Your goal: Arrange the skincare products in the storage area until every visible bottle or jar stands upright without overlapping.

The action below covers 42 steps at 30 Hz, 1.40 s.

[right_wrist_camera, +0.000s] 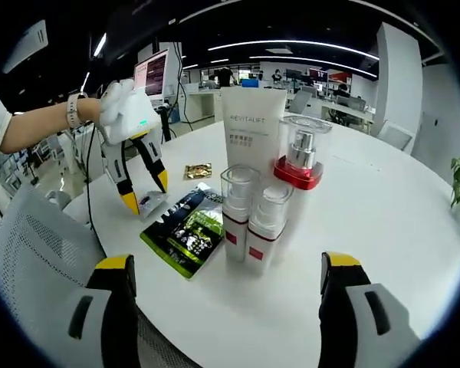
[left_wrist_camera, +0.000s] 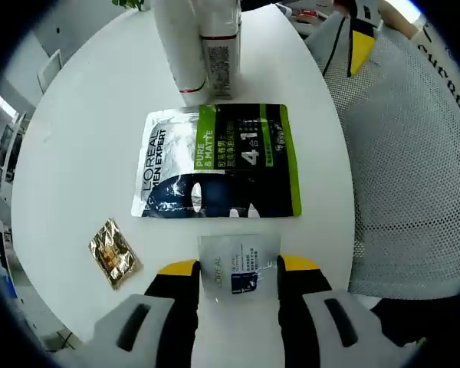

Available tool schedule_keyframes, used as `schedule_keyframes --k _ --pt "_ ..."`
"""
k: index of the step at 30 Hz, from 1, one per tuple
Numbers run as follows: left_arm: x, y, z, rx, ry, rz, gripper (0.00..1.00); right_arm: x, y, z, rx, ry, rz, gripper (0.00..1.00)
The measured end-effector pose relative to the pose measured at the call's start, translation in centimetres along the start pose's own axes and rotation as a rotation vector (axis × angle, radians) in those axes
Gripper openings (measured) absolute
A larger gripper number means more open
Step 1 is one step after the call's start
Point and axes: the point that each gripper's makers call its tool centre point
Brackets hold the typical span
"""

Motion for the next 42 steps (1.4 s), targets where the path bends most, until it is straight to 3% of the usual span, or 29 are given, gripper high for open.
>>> schedule_keyframes --k 7,27,34,37,42 --pt "-0.8 -0.7 1.0 -0.004 0.025 -0.001 0.39 0.1 0.0 0.1 0.009 0.008 -0.003 1.0" --pt "-0.7 -0.5 1.2 0.015 -0.015 0.025 0.39 0.4 -0.5 0.0 0.031 0.013 0.012 1.0" --pt "-0.6 -0.6 1.0 0.016 -0.041 0.036 0.41 0.5 -1.0 -0.3 0.069 0.007 0.022 1.0" --pt "-0.5 -0.7 0.5 0.012 -0.072 0.04 0.47 0.8 -1.4 -0.8 0.041 -0.022 0.043 1.0" --pt "-0.3 -0.6 0.5 0.024 -0.103 0.052 0.47 2.0 -1.5 -0.8 0.113 0.004 0.026 1.0"
Point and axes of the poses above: the point that each gripper's makers call its tool centre point, and the gripper's own axes: x roughly backward along the fingers, z roughly to its right, y roughly out of its underside, and after that the axes turned 2 degrees about x, right-handed
